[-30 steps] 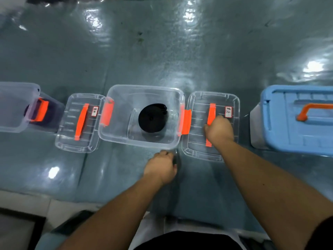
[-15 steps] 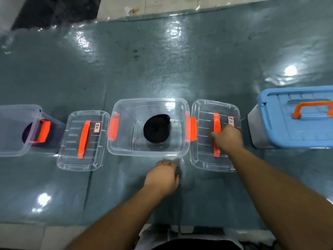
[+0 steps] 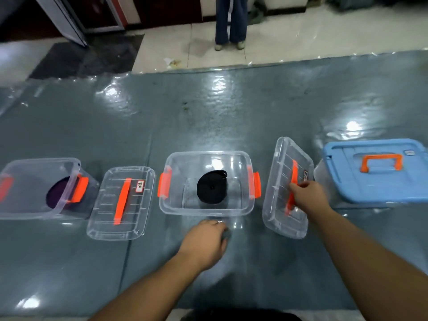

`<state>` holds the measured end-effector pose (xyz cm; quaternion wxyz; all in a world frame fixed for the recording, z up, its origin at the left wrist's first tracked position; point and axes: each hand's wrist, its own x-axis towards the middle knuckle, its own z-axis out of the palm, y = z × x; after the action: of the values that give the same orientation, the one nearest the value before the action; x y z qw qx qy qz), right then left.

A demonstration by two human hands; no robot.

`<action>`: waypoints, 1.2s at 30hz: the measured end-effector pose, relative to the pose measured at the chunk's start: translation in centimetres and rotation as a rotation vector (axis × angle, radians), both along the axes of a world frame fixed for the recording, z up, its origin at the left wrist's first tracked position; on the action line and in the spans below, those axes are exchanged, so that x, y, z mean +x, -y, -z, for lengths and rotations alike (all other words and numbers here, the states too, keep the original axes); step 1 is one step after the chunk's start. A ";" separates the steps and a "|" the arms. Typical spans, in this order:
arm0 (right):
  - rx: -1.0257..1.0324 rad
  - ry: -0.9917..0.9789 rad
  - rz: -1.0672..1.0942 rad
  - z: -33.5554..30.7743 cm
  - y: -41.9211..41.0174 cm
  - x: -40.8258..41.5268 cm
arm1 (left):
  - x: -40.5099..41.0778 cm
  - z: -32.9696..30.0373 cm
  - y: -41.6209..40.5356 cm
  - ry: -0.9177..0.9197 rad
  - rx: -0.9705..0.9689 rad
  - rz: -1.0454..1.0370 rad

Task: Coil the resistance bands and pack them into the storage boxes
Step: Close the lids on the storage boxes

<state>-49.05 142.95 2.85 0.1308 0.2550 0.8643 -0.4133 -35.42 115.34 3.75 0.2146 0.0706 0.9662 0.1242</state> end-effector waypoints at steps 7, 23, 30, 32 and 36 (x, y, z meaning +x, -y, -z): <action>0.048 -0.143 -0.125 -4.0 3.8 -1.5 | -0.8 -2.4 3.1 -0.178 0.087 -0.045; 0.527 -0.297 -0.905 -7.6 15.9 -2.7 | -6.4 -4.5 15.4 -0.273 0.421 -0.694; 0.609 -0.296 -1.145 -6.7 19.2 -2.4 | -7.8 -3.6 15.6 -0.200 0.438 -0.701; 0.625 -0.306 -1.188 -6.5 19.7 -2.3 | -8.0 -3.3 15.4 -0.180 0.405 -0.701; 0.661 -0.321 -1.224 -5.7 20.0 -2.2 | -8.2 -2.8 15.0 -0.192 0.344 -0.734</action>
<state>-51.23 122.95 8.57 0.1264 -0.3134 0.9411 -0.0144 -43.60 100.30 6.51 0.0499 -0.2323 0.9081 0.3449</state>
